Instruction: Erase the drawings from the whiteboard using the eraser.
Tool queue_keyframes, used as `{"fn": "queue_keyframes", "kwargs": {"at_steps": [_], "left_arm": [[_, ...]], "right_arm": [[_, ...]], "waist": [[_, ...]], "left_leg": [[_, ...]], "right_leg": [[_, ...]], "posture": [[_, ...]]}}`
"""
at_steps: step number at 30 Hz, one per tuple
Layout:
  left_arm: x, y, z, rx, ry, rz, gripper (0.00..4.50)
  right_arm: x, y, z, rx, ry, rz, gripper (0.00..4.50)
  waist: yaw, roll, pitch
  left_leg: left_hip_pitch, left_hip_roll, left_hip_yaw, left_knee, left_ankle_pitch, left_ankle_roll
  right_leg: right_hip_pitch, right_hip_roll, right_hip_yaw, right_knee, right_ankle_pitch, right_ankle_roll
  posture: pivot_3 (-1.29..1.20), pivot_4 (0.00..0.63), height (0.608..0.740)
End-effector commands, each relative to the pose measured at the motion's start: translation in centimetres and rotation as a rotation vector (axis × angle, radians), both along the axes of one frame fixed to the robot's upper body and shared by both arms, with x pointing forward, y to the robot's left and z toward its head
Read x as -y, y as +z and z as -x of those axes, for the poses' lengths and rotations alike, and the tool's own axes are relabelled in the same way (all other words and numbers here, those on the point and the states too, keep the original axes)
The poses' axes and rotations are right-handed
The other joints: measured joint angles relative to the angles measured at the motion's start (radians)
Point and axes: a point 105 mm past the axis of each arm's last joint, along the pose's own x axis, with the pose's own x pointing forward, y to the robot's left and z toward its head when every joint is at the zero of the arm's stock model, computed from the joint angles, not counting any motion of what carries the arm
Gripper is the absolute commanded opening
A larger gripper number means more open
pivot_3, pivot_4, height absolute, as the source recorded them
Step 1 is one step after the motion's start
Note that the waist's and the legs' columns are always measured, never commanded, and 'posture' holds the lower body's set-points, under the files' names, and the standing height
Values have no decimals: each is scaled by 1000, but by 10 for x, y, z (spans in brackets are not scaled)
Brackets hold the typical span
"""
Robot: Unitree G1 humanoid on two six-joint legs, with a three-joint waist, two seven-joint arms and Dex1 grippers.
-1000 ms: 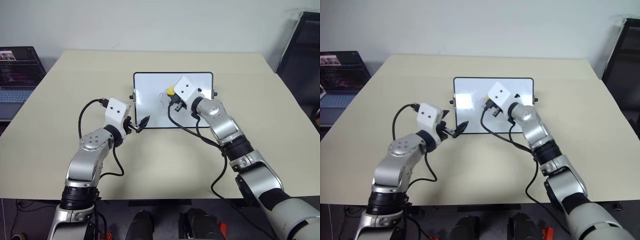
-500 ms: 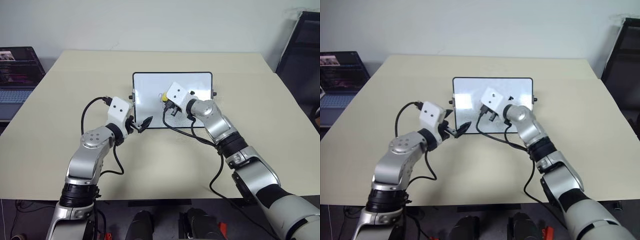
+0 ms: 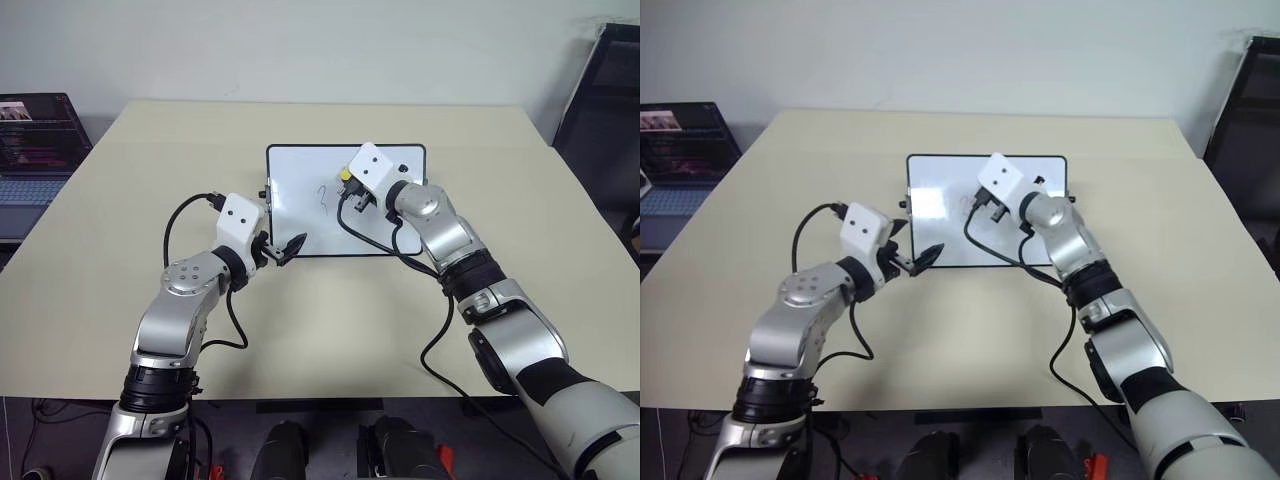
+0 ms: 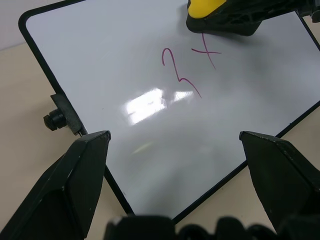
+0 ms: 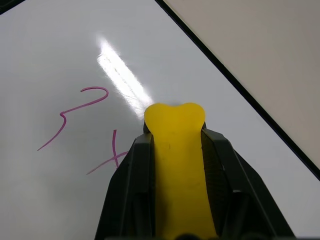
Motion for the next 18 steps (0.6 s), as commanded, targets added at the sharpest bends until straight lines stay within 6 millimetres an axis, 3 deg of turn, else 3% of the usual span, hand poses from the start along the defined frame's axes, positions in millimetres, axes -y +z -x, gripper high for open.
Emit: {"fn": "queue_keyframes", "kwargs": {"at_steps": [1,5,8,12,18], "left_arm": [[4,11,2,45,-20,-3,4500],[4,11,3,44,-20,-3,4500],[5,11,4,43,-22,-4,4500],[8,14,4,45,-24,-6,4500],[11,17,5,47,-32,-7,4500]], "right_arm": [[-7,-25,15,-92,92,80,961],[-5,-39,22,-119,124,154,961],[-2,-27,14,-44,78,144,961],[0,8,0,104,-1,64,961],[2,-2,-2,56,2,87,961]], "waist": [[0,0,0],[-2,0,0],[-2,0,0],[-3,0,0],[-3,0,0]], "left_leg": [[0,0,0,0,0,0],[2,0,0,1,0,0],[5,0,1,1,0,0],[6,0,2,1,0,0],[6,0,2,0,0,0]], "right_leg": [[0,0,0,0,0,0],[1,0,0,2,0,0],[2,0,0,5,0,0],[2,0,1,7,0,0],[2,0,2,6,0,0]], "posture": [[0,150,740],[0,150,740],[0,150,740],[0,150,740],[0,150,740]]}}
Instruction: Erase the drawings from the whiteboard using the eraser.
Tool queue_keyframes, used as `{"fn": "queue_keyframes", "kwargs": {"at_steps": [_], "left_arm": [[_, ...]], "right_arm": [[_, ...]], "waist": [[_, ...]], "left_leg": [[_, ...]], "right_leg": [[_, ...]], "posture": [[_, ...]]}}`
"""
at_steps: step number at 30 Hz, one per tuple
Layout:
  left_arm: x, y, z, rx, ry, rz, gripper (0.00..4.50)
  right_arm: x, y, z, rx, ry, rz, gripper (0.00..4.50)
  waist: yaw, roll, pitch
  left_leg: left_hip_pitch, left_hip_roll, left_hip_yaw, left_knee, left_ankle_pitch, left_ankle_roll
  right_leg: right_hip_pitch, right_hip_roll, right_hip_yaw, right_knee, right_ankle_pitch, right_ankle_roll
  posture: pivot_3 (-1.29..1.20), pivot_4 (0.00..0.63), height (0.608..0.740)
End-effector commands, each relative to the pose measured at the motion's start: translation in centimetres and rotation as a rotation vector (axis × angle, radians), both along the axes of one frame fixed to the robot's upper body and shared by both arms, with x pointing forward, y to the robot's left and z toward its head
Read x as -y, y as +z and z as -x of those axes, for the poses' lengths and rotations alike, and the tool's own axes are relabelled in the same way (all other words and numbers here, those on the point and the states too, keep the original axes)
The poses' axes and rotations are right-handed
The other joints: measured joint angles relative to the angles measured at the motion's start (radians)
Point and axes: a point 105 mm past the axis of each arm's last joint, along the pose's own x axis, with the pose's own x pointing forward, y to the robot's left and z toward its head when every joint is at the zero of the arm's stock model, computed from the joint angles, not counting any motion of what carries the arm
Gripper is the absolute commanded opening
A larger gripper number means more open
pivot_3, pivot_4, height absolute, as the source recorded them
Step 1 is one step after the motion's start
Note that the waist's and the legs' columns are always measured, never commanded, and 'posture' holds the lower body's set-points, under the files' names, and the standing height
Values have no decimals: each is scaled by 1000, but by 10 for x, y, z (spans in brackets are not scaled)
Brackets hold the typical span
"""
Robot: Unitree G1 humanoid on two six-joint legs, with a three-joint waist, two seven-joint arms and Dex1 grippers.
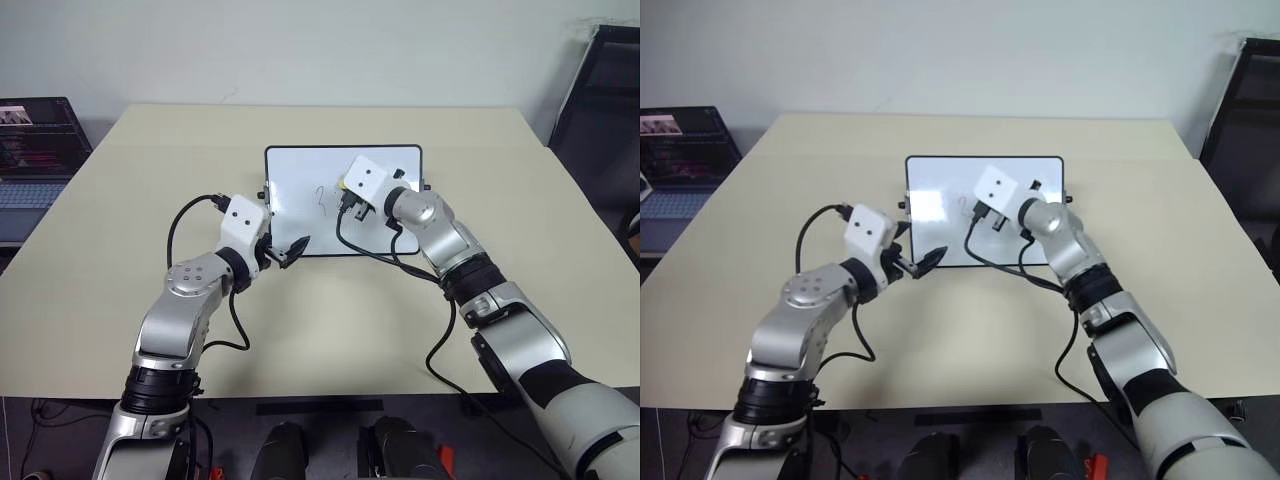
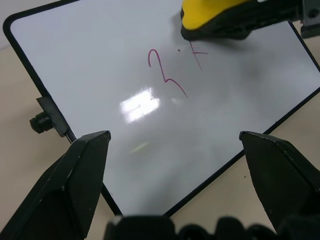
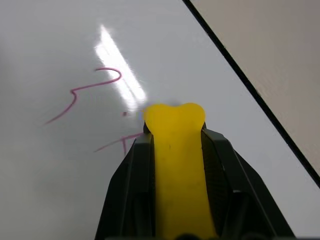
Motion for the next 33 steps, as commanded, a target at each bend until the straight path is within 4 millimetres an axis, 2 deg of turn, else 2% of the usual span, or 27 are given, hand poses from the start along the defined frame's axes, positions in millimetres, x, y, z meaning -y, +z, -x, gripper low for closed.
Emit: {"fn": "queue_keyframes", "kwargs": {"at_steps": [1,6,8,13,15,28,33], "left_arm": [[6,19,3,67,-21,2,4500],[7,20,4,66,-27,2,4500],[8,20,4,66,-29,3,4500],[10,19,3,63,-36,4,4500],[10,19,3,62,-37,4,4500],[4,17,3,60,-12,9,4500],[-5,17,2,60,16,9,4500]], "right_arm": [[2,-2,1,-35,19,12,961],[2,-36,19,-180,108,111,961],[4,-42,22,-196,112,132,961],[7,-11,9,-48,31,62,961],[8,-6,6,-29,20,53,961],[18,-48,24,-224,86,174,961],[3,-29,22,-140,101,119,961]], "waist": [[0,0,0],[0,0,0],[0,0,0],[-1,0,0],[-1,0,0],[0,0,0],[-1,0,0]], "left_leg": [[0,0,0,0,0,0],[0,0,-1,0,0,0],[1,0,0,0,0,0],[2,0,0,1,0,0],[2,0,0,1,0,0],[2,0,0,1,0,0],[2,0,0,1,0,0]], "right_leg": [[0,0,0,0,0,0],[1,0,0,0,0,0],[1,0,0,0,0,0],[1,0,0,1,0,0],[1,0,0,1,0,0],[2,0,0,0,0,0],[2,0,0,0,0,0]], "posture": [[0,150,740],[0,150,740],[0,150,740],[0,150,740],[0,150,740],[0,150,740],[0,150,740]]}}
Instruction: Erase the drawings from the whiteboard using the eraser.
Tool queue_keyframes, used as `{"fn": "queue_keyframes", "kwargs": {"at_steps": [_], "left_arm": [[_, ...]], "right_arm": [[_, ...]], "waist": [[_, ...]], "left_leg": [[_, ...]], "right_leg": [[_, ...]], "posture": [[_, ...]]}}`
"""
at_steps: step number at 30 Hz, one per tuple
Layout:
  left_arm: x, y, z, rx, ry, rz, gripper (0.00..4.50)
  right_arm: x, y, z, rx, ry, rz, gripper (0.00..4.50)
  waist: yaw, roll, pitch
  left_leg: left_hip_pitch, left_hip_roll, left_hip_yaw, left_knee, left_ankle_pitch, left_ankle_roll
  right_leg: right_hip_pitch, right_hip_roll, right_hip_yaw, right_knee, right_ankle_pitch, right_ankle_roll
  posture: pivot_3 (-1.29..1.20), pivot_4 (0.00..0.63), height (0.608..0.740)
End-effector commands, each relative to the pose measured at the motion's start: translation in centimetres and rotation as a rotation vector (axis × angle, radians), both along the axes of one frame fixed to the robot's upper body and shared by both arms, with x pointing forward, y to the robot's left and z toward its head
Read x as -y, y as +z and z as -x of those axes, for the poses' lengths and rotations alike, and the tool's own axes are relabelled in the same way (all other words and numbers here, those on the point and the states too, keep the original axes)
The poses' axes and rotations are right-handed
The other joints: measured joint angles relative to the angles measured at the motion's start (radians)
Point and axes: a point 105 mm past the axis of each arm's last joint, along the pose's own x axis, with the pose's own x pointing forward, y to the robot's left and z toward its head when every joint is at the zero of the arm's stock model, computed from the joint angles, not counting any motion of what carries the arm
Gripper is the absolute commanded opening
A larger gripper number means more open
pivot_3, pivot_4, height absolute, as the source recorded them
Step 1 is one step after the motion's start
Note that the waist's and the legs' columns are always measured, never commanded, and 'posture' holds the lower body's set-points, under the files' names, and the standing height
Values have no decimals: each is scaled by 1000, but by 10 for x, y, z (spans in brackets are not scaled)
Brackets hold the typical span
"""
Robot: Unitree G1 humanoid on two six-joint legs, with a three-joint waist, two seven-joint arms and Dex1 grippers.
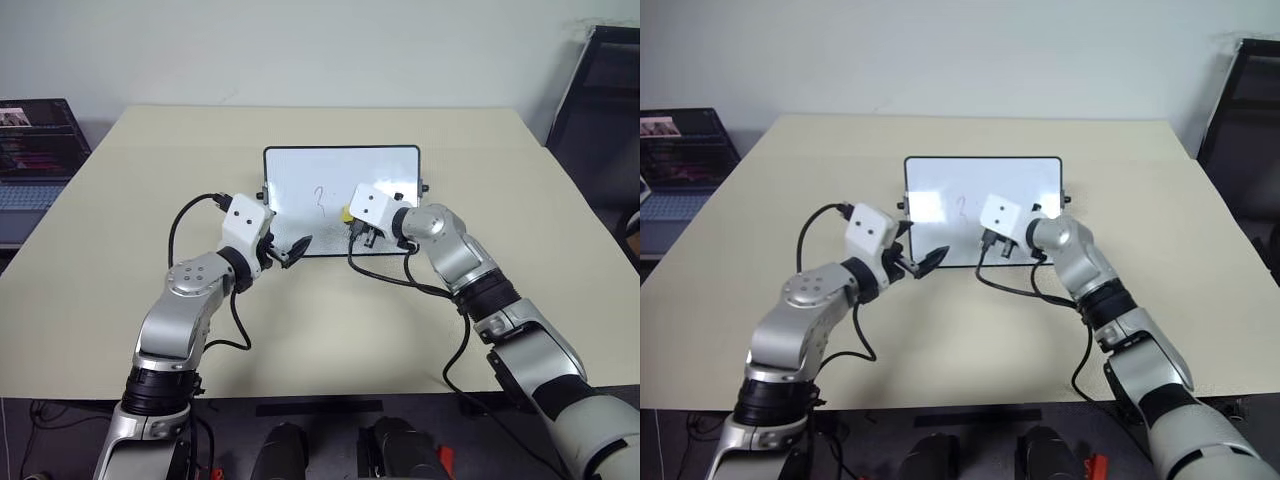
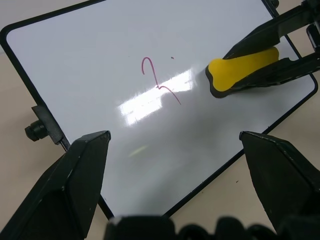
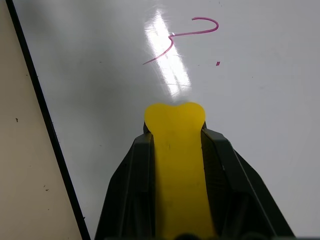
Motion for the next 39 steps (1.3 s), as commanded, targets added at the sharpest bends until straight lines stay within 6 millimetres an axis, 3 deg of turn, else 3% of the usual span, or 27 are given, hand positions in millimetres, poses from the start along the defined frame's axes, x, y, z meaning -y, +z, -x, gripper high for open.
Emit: {"fn": "queue_keyframes", "kwargs": {"at_steps": [1,9,16,25,32,37,39], "left_arm": [[-6,14,1,51,13,4,4500],[-15,15,-5,65,31,-3,4500],[-14,8,-4,64,27,-2,4500],[-7,9,-3,67,14,1,4500],[-5,11,-5,66,2,3,4500],[-6,11,-6,64,2,0,4500],[-9,10,-6,62,8,-1,4500]], "right_arm": [[-7,12,-5,48,-17,-32,961],[-34,43,-17,135,9,-96,961],[-41,48,-26,161,2,-84,961],[-14,29,-30,99,-45,-57,961],[14,10,-21,31,-86,-54,961],[22,17,-13,15,-110,-159,961],[23,30,-4,7,-105,-267,961]], "waist": [[-4,0,0],[-9,0,0],[-4,0,1],[1,0,1],[11,0,1],[11,0,1],[12,0,1]], "left_leg": [[0,0,0,0,0,0],[-1,0,1,-1,0,0],[-2,0,1,-2,0,0],[-2,0,0,-2,0,0],[-2,0,-1,-1,0,0],[-1,0,-2,-1,0,0],[-1,0,-2,-1,0,0]], "right_leg": [[0,0,0,0,0,0],[-2,0,0,0,0,0],[-3,0,0,-3,0,0],[-2,0,1,-2,0,0],[0,-1,0,-3,0,0],[1,-1,0,-3,0,0],[1,-1,0,-3,0,0]], "posture": [[0,150,740],[0,150,740],[0,150,740],[0,150,740],[0,150,740],[0,150,740],[0,150,740]]}}
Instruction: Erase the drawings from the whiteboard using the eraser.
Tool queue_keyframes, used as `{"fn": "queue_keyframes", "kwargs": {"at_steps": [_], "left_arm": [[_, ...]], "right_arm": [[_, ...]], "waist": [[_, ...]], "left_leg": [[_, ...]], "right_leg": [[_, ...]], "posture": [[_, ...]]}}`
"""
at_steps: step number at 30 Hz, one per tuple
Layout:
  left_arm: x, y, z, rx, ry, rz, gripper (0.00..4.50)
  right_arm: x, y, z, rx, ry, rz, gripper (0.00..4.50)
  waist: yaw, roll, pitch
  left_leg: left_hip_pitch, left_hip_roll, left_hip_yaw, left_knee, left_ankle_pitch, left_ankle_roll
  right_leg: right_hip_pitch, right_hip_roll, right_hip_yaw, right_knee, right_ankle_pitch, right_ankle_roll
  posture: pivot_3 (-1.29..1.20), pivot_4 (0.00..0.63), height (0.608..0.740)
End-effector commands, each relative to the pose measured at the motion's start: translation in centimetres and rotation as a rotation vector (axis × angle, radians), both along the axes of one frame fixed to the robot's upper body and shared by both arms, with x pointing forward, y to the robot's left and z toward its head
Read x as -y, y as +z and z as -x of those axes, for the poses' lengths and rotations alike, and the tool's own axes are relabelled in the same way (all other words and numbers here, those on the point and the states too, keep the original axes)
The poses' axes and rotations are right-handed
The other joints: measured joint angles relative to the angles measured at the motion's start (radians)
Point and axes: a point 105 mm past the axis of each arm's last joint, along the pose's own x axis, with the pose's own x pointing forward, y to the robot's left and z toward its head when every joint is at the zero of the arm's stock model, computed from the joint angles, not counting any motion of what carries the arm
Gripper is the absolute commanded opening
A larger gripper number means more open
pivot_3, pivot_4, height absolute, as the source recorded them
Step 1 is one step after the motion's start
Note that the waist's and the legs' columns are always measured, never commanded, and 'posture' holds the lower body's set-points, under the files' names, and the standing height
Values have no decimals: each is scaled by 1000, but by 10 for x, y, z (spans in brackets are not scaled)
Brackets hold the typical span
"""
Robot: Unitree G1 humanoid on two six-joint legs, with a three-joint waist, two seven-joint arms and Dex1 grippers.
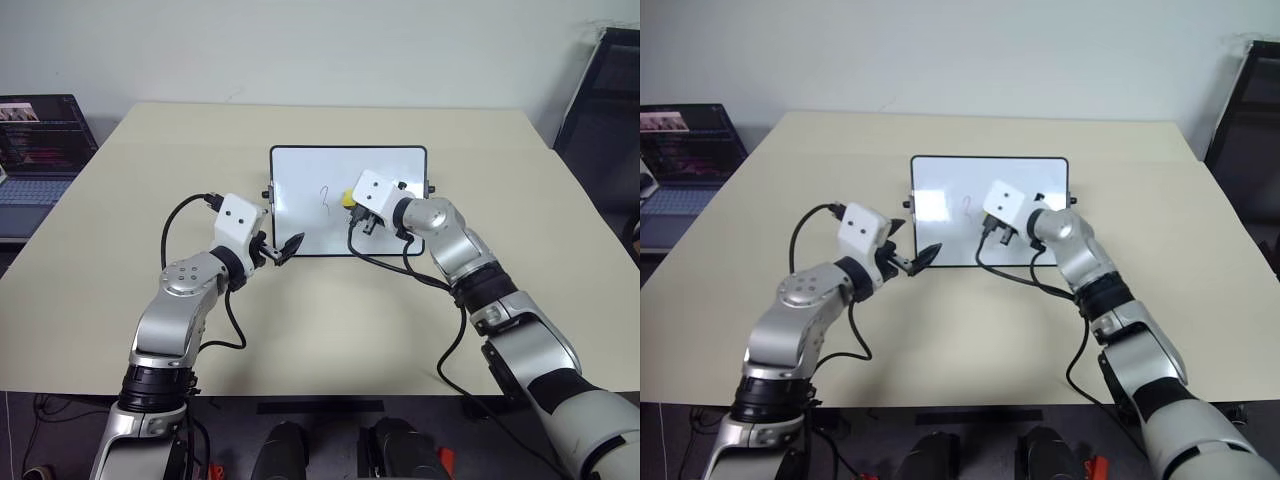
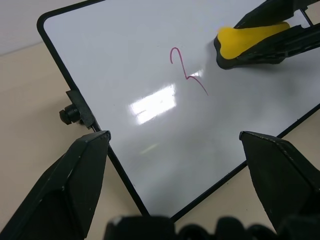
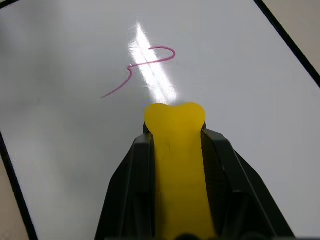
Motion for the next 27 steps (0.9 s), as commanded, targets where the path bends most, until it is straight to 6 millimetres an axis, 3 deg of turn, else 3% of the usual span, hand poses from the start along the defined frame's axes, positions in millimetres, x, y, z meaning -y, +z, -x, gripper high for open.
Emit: {"fn": "queue_keyframes", "kwargs": {"at_steps": [1,7,17,23,27], "left_arm": [[0,13,-1,48,-8,-3,4500],[-15,15,1,62,45,29,4500],[-34,8,11,85,127,115,4500],[-31,17,13,101,112,109,4500],[-26,25,10,107,99,104,4500]], "right_arm": [[14,22,11,-9,-26,-157,961],[33,41,51,-77,-2,-425,961],[49,5,95,-160,-81,-559,961],[46,-13,105,-136,-101,-549,961],[38,-6,100,-87,-70,-500,961]], "waist": [[2,0,0],[3,0,0],[6,0,0],[7,0,0],[7,0,0]], "left_leg": [[0,0,0,0,0,0],[-7,1,-1,-1,0,0],[-8,1,-1,-1,-1,0],[-10,1,-1,-1,-1,0],[-10,1,-1,-1,0,0]], "right_leg": [[0,0,0,0,0,0],[-5,0,-1,-4,0,0],[-3,0,-3,-10,0,0],[-4,0,-3,-11,0,0],[-4,1,-4,-11,0,1]], "posture": [[0,150,740],[0,150,740],[0,150,740],[0,150,740],[0,150,740]]}}
